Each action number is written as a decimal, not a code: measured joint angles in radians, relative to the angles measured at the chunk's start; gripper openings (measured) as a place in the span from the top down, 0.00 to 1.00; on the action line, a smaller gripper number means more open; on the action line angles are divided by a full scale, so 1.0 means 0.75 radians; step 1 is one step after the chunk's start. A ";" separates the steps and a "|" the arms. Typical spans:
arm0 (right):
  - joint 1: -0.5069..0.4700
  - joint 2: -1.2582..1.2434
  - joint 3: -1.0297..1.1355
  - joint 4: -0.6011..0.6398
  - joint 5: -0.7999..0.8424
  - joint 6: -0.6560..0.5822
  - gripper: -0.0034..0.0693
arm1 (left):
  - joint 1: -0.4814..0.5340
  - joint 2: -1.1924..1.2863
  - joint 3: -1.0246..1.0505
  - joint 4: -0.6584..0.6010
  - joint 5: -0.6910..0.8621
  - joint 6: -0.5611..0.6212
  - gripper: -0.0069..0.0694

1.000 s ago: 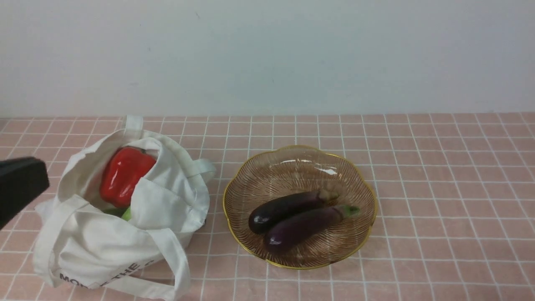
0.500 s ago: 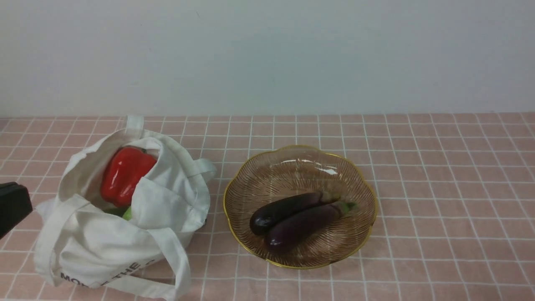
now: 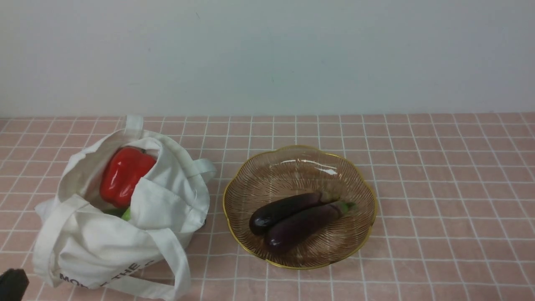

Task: Take vegetables from bag on pink coffee tablecloth place on plate.

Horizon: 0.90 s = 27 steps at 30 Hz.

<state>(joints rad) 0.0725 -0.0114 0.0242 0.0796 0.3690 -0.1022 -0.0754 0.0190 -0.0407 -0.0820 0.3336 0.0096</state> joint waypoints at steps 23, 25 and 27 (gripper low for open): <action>0.000 0.000 0.000 0.000 0.000 0.000 0.97 | 0.006 -0.039 0.093 0.000 0.044 0.001 0.92; 0.000 0.000 0.000 0.000 0.000 0.000 0.97 | 0.006 -0.039 0.093 0.000 0.044 0.001 0.92; 0.000 0.000 0.000 0.000 0.000 0.000 0.97 | 0.006 -0.039 0.093 0.000 0.044 0.001 0.92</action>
<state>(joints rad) 0.0725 -0.0114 0.0242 0.0796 0.3690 -0.1022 -0.0709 -0.0101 0.0292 -0.0820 0.3667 0.0105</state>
